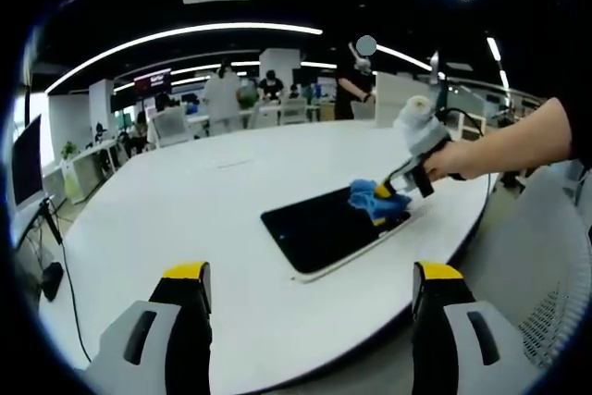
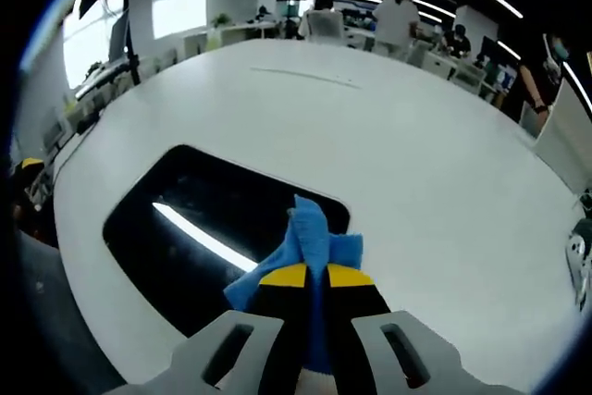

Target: Wipe the mirror surface with the cleaning cloth until all visible marks leave the cleaned area.

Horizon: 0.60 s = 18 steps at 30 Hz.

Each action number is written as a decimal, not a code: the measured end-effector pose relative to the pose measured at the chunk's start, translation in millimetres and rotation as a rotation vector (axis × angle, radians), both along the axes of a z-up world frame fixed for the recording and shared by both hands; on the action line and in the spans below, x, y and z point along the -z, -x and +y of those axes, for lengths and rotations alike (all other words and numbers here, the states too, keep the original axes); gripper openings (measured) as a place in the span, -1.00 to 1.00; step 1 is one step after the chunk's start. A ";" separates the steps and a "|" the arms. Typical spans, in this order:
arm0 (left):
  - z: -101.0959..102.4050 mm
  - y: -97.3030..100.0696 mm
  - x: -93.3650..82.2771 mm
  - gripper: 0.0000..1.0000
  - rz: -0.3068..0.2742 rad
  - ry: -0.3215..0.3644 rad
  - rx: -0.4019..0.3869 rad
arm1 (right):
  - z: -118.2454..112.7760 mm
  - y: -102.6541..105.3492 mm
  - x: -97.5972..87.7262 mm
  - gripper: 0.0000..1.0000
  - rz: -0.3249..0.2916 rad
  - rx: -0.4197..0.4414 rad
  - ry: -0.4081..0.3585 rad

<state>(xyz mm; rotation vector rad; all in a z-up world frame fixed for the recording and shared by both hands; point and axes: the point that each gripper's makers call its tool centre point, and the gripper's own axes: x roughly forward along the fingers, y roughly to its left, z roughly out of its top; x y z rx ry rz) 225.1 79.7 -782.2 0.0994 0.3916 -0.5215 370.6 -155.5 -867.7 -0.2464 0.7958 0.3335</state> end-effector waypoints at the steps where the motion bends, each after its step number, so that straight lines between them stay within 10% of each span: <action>1: 0.0 0.0 -0.1 0.79 -0.001 0.000 0.000 | -0.1 -0.2 0.1 -1.00 0.001 -0.001 0.001; 18: -2.0 1.4 0.7 0.81 0.005 0.001 0.016 | 1.1 1.5 1.3 -1.00 0.014 -0.015 0.024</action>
